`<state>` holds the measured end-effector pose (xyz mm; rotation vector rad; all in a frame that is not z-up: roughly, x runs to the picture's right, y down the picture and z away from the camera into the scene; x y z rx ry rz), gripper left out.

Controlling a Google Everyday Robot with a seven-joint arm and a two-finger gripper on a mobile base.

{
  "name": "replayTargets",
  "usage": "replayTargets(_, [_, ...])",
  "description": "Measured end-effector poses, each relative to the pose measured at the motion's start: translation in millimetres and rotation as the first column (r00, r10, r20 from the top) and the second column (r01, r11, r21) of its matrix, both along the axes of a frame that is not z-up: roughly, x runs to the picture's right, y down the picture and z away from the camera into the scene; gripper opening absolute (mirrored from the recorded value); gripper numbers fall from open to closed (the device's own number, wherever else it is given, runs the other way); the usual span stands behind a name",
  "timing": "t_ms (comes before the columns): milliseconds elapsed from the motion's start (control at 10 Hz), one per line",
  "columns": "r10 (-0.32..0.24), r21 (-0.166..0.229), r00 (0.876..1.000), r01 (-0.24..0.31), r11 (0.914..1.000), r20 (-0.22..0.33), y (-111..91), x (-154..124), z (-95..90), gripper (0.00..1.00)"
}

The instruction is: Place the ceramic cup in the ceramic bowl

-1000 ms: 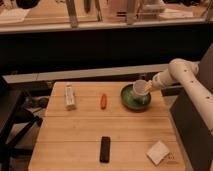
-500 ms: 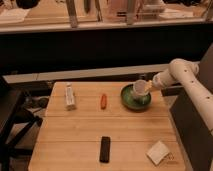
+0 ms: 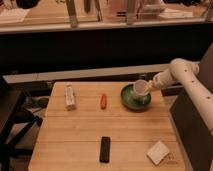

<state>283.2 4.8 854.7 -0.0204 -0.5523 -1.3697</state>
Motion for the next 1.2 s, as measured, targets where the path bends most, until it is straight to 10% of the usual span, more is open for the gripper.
replayTargets(500, [-0.019,-0.057,0.999,0.016,0.9983,-0.039,11.0,-2.8,14.4,0.11])
replayTargets(1200, [-0.020,-0.075,0.999,0.017,0.9970,-0.048,15.3,-5.3,17.6,0.78])
